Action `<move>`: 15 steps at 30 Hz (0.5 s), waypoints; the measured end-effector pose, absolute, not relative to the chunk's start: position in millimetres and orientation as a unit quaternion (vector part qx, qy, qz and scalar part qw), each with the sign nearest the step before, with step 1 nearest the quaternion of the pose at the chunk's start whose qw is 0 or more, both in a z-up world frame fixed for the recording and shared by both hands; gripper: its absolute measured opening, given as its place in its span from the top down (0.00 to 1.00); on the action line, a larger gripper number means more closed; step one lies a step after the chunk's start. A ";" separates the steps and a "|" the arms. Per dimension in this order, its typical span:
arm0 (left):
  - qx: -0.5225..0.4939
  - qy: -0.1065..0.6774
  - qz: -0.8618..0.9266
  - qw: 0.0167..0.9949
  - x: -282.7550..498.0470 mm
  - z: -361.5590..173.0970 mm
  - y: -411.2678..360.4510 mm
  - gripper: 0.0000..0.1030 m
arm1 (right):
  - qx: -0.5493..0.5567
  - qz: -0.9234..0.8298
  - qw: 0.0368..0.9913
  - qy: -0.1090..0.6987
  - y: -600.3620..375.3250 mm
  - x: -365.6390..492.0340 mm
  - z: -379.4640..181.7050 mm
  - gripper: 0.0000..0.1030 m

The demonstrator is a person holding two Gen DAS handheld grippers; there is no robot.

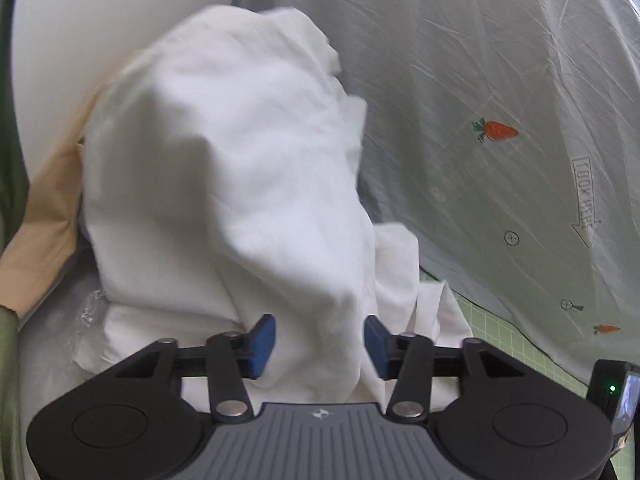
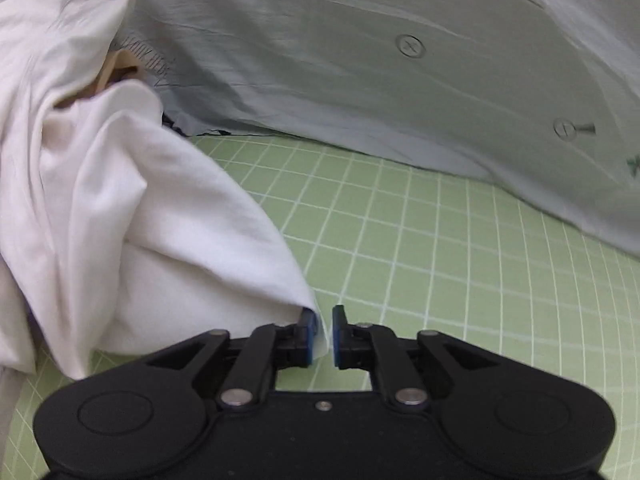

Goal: Fold clothes
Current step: 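Grasp the white shirt from the clothes heap with both grippers and pull it out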

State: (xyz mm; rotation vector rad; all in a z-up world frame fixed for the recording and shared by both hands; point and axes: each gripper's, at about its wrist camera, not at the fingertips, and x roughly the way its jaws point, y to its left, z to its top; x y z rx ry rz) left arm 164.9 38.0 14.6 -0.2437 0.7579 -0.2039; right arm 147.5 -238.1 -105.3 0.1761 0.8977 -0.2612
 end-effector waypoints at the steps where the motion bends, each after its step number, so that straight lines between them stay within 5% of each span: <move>1: -0.123 0.359 -0.084 0.921 163.8 19.0 44.6 0.26 | 0.097 -0.139 0.889 0.425 -242.7 142.7 -102.2 0.46; 2: -0.132 0.349 -0.066 0.926 167.0 24.2 53.2 0.19 | 0.106 -0.149 0.891 0.415 -246.0 139.7 -98.4 0.33; 5: -0.156 0.329 -0.017 0.931 183.6 31.6 76.4 0.07 | 0.123 -0.155 0.899 0.390 -248.1 141.4 -86.3 0.16; 15: -0.145 0.361 -0.088 0.917 222.6 6.1 64.5 0.07 | 0.116 -0.113 0.901 0.403 -223.8 165.7 -89.3 0.13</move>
